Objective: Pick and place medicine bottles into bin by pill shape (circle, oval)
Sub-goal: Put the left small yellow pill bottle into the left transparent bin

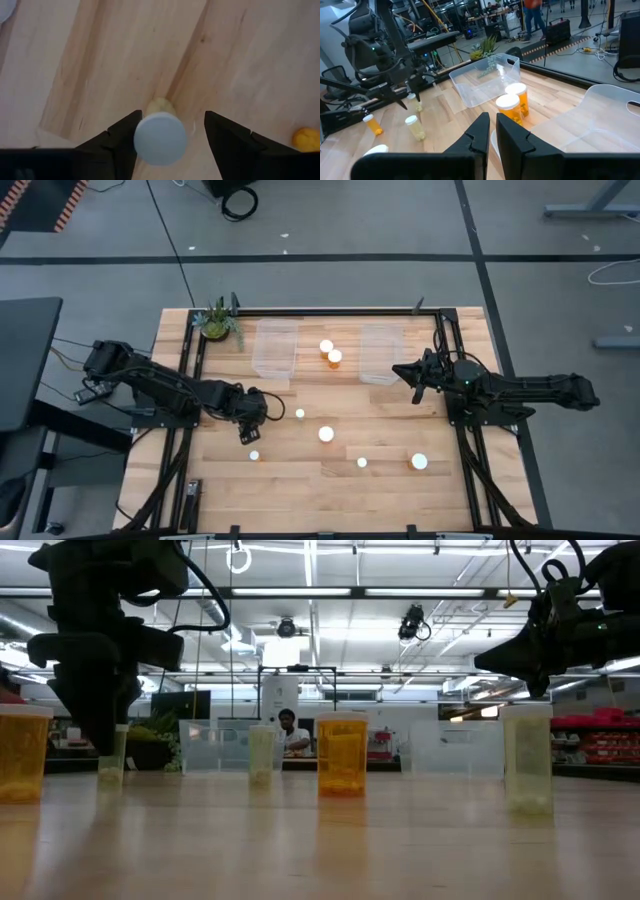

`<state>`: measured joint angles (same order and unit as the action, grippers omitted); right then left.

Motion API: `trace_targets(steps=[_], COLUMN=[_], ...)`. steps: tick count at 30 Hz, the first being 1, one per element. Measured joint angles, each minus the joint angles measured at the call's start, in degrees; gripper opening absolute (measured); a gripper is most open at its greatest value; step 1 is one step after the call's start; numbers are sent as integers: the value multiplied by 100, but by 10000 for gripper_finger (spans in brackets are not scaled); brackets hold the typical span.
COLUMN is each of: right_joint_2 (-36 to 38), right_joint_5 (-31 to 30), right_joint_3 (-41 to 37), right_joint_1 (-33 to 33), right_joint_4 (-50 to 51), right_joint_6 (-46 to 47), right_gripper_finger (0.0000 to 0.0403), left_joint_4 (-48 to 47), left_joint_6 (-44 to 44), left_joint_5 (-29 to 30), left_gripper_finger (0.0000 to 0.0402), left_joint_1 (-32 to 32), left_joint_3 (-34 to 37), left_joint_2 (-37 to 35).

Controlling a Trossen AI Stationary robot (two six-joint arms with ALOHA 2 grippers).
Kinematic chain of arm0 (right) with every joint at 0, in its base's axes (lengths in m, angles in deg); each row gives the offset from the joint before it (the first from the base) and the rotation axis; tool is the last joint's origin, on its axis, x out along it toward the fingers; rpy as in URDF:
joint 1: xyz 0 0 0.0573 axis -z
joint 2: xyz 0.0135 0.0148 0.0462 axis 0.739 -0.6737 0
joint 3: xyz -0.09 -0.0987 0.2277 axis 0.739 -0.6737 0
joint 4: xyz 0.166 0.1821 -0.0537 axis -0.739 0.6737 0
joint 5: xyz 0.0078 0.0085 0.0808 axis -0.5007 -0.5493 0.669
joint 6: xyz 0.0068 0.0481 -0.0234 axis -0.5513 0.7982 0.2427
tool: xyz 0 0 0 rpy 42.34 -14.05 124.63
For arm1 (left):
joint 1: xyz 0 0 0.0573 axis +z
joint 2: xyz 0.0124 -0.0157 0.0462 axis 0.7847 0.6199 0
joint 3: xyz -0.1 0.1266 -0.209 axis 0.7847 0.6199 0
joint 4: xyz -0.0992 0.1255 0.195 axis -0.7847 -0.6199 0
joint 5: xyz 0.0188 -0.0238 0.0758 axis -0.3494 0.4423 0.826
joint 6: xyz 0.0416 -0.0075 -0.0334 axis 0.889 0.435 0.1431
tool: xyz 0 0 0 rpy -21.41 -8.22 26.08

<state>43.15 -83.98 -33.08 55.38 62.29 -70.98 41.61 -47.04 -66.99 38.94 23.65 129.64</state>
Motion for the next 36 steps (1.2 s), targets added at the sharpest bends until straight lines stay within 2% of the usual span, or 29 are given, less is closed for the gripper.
trace_targets(steps=[20, 28, 36], right_joint_2=[0, 0, -1], right_joint_5=[0, 0, 1], right_joint_3=[0, 0, -1], right_joint_1=[0, 1, 0], right_joint_4=[0, 2, 2], right_joint_6=[0, 0, 0], right_gripper_finger=[39, 39, 39], left_joint_4=[-6, -141, -313], left_joint_6=[90, 387, 1201], left_joint_5=[-12, -21, -89], left_gripper_finger=[115, 123, 115], left_joint_1=[48, 315, 1083], left_joint_3=[0, -307, -873], left_joint_2=[0, 0, 0])
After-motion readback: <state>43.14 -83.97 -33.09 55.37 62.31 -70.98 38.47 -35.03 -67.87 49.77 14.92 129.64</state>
